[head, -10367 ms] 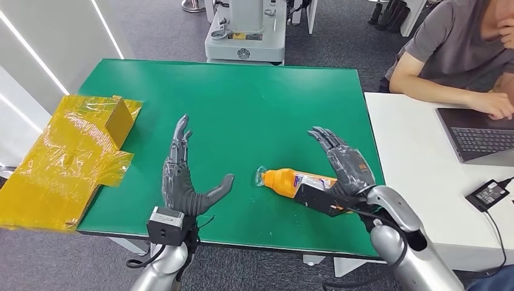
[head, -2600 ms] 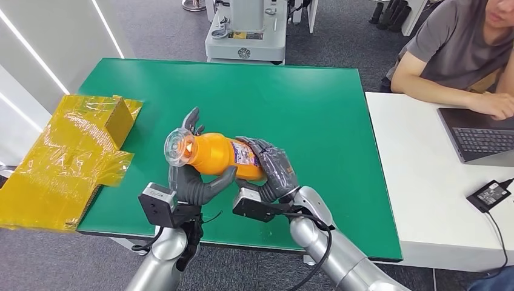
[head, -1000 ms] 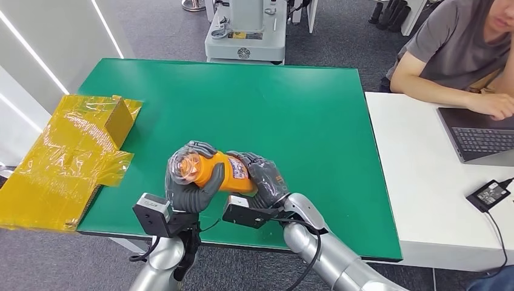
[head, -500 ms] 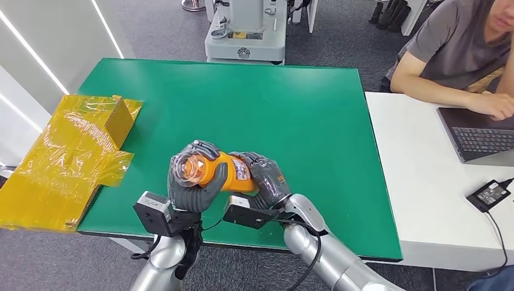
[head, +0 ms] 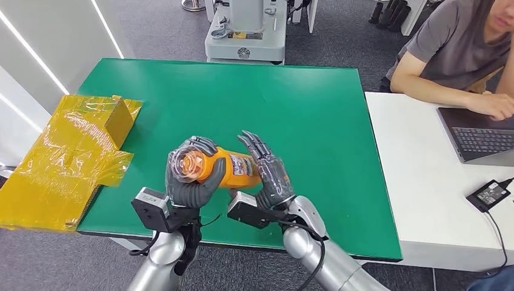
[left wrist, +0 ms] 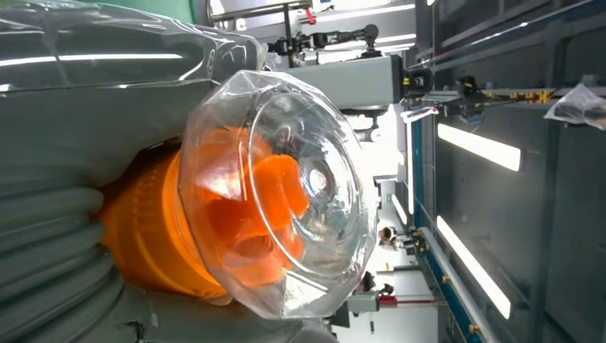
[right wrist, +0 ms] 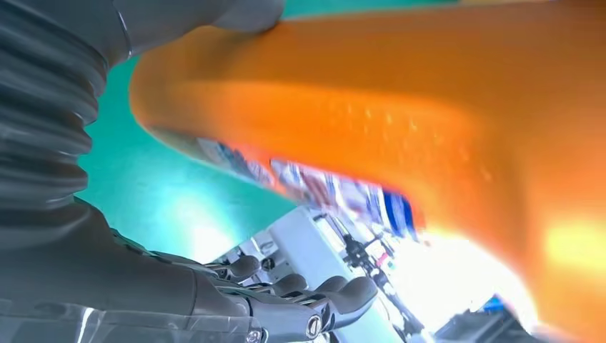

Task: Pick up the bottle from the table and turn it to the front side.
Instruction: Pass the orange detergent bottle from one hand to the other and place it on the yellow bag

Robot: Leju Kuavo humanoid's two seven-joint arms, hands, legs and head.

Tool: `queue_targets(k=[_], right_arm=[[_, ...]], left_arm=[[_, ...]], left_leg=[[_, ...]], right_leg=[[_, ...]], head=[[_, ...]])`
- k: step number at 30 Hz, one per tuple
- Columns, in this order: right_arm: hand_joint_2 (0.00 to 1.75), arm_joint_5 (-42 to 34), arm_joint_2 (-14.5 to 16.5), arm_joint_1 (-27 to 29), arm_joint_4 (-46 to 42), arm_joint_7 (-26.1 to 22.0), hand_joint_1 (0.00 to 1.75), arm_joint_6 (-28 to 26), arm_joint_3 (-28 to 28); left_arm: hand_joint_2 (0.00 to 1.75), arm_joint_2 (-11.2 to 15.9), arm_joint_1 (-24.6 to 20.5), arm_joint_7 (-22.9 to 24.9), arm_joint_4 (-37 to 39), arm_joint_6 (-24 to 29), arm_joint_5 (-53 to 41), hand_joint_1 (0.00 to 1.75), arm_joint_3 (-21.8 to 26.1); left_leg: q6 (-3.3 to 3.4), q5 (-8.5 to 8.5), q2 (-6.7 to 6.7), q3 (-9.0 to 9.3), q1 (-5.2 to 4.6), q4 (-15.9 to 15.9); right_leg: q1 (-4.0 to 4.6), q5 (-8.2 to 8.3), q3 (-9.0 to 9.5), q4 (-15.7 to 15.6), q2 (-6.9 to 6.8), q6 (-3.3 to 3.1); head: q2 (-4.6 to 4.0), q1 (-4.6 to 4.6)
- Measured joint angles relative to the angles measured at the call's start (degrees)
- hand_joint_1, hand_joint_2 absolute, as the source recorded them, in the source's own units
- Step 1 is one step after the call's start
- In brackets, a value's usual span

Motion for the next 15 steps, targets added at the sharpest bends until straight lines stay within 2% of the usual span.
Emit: queue_targets(k=[6, 12, 15], right_arm=[[1.75, -3.5, -0.1, 0.9, -3.3, -2.1, 0.00, -1.2, -0.7], [1.75, -6.3, -0.6, 2.1, -9.4, -5.4, 0.00, -7.1, -1.1], [1.75, -7.2, -1.0, 3.4, -13.0, -6.0, 0.00, -7.8, -1.6]], left_arm=[[1.75, 0.2, -0.7, -0.1, 0.0, 1.2, 1.1, 1.75, 0.0], [1.75, 0.8, -0.8, -0.2, 0.0, 2.6, 2.2, 1.75, 0.0], [1.75, 1.1, -0.8, -0.2, 0.0, 2.8, 2.3, 1.75, 0.0]], left_leg=[[0.00, 0.00, 0.00, 0.00, 0.00, 0.0], [0.00, 0.00, 0.01, 0.00, 0.00, 0.0], [0.00, 0.00, 0.01, -0.01, 0.00, 0.0]], right_leg=[[0.00, 0.00, 0.00, 0.0, 0.00, 0.00], [0.00, 0.00, -0.02, 0.0, 0.01, 0.00], [0.00, 0.00, -0.03, 0.0, 0.01, 0.00]], head=[[0.00, -0.01], [0.00, 0.00], [0.00, -0.01]])
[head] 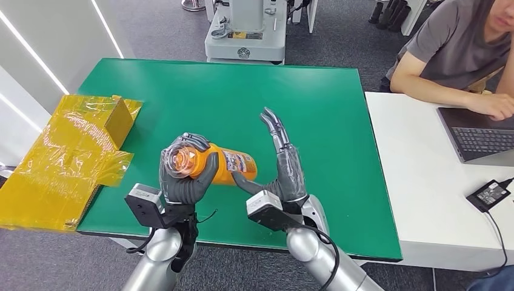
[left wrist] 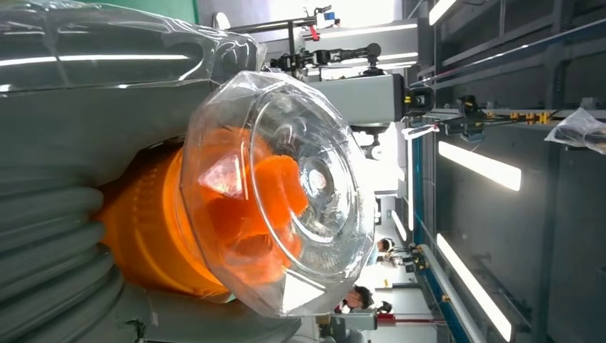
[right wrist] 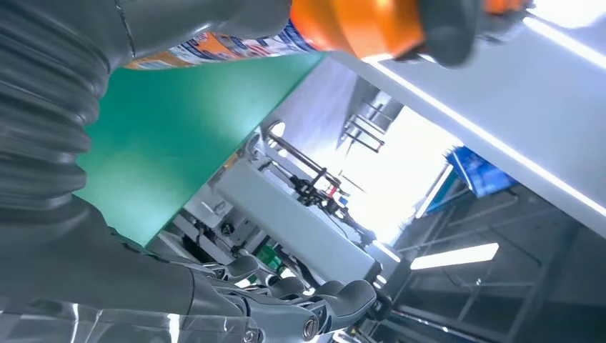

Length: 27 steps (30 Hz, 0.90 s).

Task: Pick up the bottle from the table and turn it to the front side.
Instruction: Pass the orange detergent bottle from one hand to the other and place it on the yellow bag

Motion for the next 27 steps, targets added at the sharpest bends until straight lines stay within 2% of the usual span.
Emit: queue_targets(k=[6, 13, 20, 27], right_arm=[[1.75, -1.4, -0.7, 2.6, -5.3, -0.5, 0.00, -0.6, -0.7], [1.75, -4.8, -1.0, 9.7, -14.6, -3.1, 0.00, -2.8, -3.1], [1.75, -4.8, -1.0, 11.4, -16.8, -3.6, 0.00, -3.2, -3.7], [1.75, -3.5, -0.7, 16.6, -23.3, -4.3, 0.00, -2.8, -6.5]], left_arm=[[1.75, 0.3, 0.2, 0.0, 0.0, 0.0, -0.1, 1.75, 0.0], [1.75, 0.2, 1.4, 1.0, 0.0, -0.5, -1.6, 1.75, 0.0], [1.75, 0.1, 1.6, 1.1, 0.0, -0.7, -2.0, 1.75, 0.0], [1.75, -0.2, 2.2, 1.0, -0.8, 0.3, -5.5, 1.75, 0.8]], left_leg=[[0.00, 0.00, 0.00, 0.00, 0.00, 0.0], [-0.03, -0.04, -0.02, -0.01, 0.00, 0.0], [-0.03, -0.04, -0.01, -0.01, 0.00, 0.0], [-0.03, -0.03, -0.01, 0.00, 0.00, 0.0]], right_leg=[[0.00, 0.00, 0.00, 0.0, -0.01, 0.00], [0.00, -0.04, 0.00, 0.0, -0.01, -0.01], [0.00, -0.05, 0.00, 0.0, -0.01, -0.01], [0.00, -0.04, 0.01, 0.0, -0.01, -0.01]], head=[[0.00, 0.01], [0.00, 0.01], [0.00, 0.00], [0.00, -0.01]])
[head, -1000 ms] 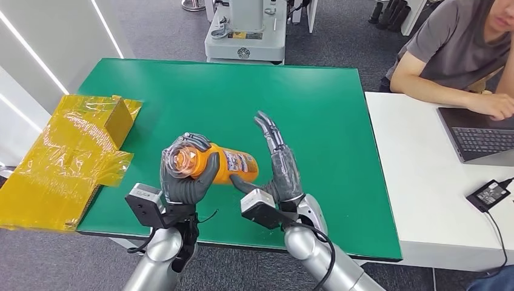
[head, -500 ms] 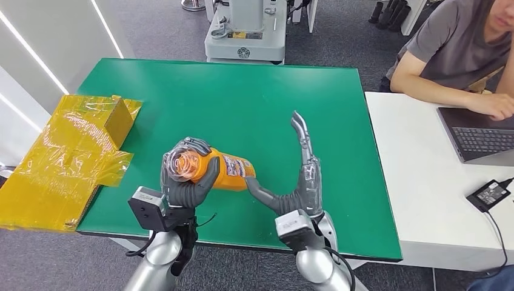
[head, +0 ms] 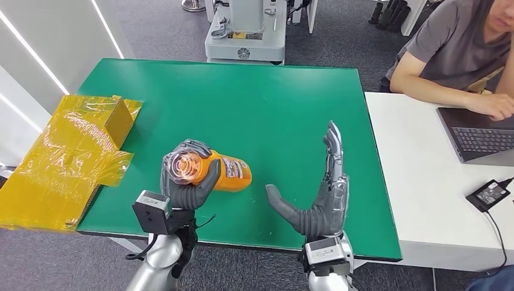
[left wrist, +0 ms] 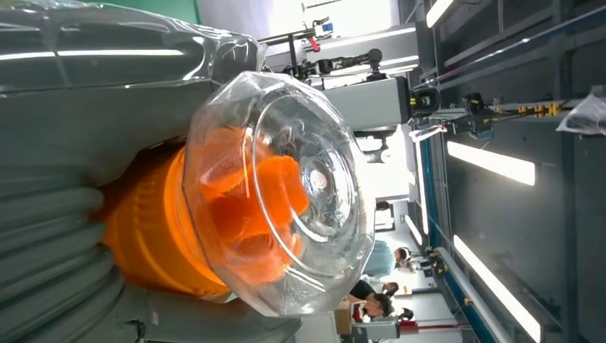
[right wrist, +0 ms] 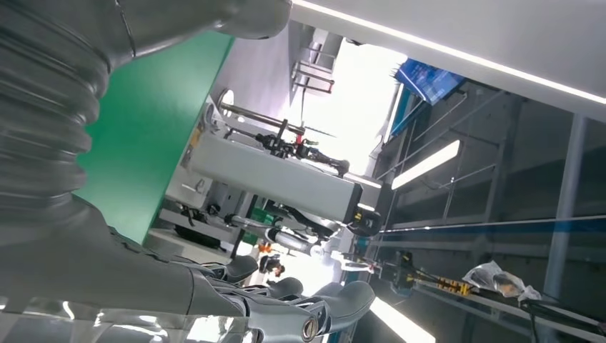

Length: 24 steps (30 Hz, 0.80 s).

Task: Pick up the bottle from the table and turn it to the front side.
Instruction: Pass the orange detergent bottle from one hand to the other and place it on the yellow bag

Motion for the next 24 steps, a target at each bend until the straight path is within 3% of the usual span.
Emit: queue_targets(k=[7, 10, 17, 24], right_arm=[[1.75, 0.1, 0.1, 1.7, -0.9, -0.3, 0.00, -0.1, -1.0], [1.75, -0.1, 0.3, 2.8, -1.1, -0.6, 0.00, -0.2, -1.1], [1.75, 0.2, 0.4, 5.1, -2.6, -0.5, 0.00, 0.7, -2.3], [1.75, 1.1, 0.8, 6.5, -5.1, 0.9, 0.00, 2.7, -3.9]], left_arm=[[1.75, 0.9, 0.3, 1.9, -3.1, 1.2, -6.1, 1.75, 1.2], [1.75, 2.5, -0.2, 4.1, -4.6, 1.7, -12.0, 1.75, 1.8], [1.75, 11.5, -5.1, 11.5, -6.2, -3.6, -28.8, 1.75, 4.1], [1.75, 21.4, -14.5, 16.8, -2.6, -3.9, -43.9, 1.75, 4.3]], left_leg=[[0.00, 0.00, 0.00, 0.00, 0.00, 0.0], [0.00, 0.00, 0.00, 0.00, 0.00, 0.0], [-0.07, 0.05, 0.02, 0.03, 0.02, 0.0], [-0.16, 0.11, 0.02, 0.04, 0.02, 0.0]], right_leg=[[0.00, -0.01, 0.00, 0.0, 0.00, 0.00], [0.00, -0.01, -0.01, 0.0, 0.00, 0.00], [0.01, -0.02, -0.04, 0.1, 0.01, -0.07], [0.01, 0.00, -0.08, 0.1, 0.03, -0.10]], head=[[0.00, 0.01], [0.00, 0.01], [0.00, 0.00], [0.00, 0.01]])
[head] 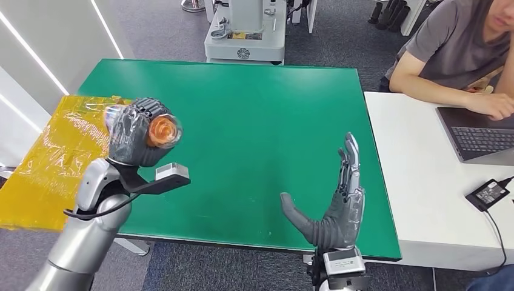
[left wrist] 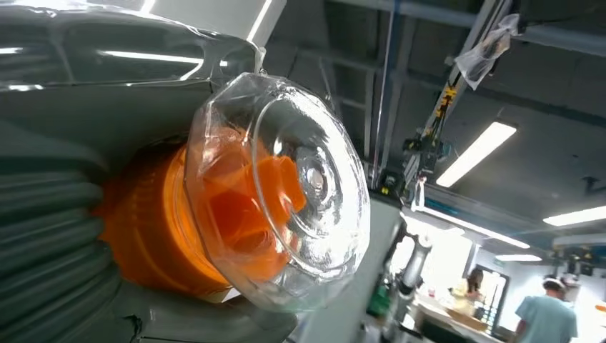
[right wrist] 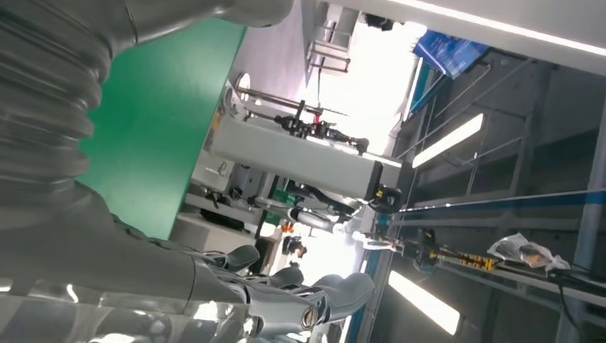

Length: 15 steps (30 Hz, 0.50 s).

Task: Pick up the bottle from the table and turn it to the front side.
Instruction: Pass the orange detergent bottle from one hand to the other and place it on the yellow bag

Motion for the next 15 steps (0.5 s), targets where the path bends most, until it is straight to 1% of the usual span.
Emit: queue_targets(k=[2, 4, 7, 9, 11, 15], right_arm=[[1.75, 0.2, 0.1, 0.2, -0.4, 0.2, 0.00, 0.3, -0.2], [1.75, 0.2, 0.3, 0.4, -0.7, 0.2, 0.00, 0.4, -0.5], [1.75, 0.2, 0.6, 1.1, -1.0, 0.2, 0.00, 0.7, -1.0], [1.75, 0.1, 0.8, 1.6, -1.0, -0.1, 0.00, 1.2, -1.4], [1.75, 0.0, 1.0, 2.1, -1.0, -0.5, 0.00, 1.4, -1.7], [1.75, 0.0, 1.3, 2.5, -1.0, -0.6, 0.00, 1.4, -2.0]], left_arm=[[1.75, 1.5, -1.8, 0.4, 1.1, -0.1, -0.9, 1.75, 0.0], [1.75, 2.5, -3.0, 0.6, 2.1, -1.1, -0.7, 1.75, -0.1], [1.75, 3.9, -5.6, 0.6, 5.1, -5.6, 0.8, 1.75, -1.1], [1.75, 4.8, -7.6, 0.2, 8.1, -7.5, 0.6, 1.75, -2.5], [1.75, 5.5, -9.2, -0.2, 11.2, -8.0, 0.0, 1.75, -3.9], [1.75, 6.3, -10.8, -0.4, 15.0, -8.0, -0.3, 1.75, -5.6]], left_leg=[[0.00, 0.00, 0.01, 0.00, 0.00, 0.0], [0.00, 0.00, 0.02, -0.01, 0.00, 0.0], [0.00, 0.00, 0.03, -0.03, -0.01, 0.0], [0.00, -0.01, 0.06, -0.02, -0.01, 0.0], [0.00, -0.01, 0.09, -0.02, -0.01, 0.0], [0.00, -0.01, 0.14, -0.02, -0.01, 0.0]], right_leg=[[0.00, 0.00, 0.00, 0.0, 0.01, 0.00], [0.00, 0.00, -0.02, 0.0, 0.00, 0.00], [-0.01, -0.01, -0.04, 0.0, 0.00, 0.00], [-0.01, 0.00, -0.04, 0.0, 0.05, 0.00], [-0.01, 0.00, -0.05, 0.0, 0.08, -0.01], [-0.01, 0.00, -0.06, 0.0, 0.13, -0.01]], head=[[0.00, -0.01], [0.00, 0.01], [0.00, 0.02], [0.00, 0.01], [0.00, 0.02], [0.00, 0.01]])
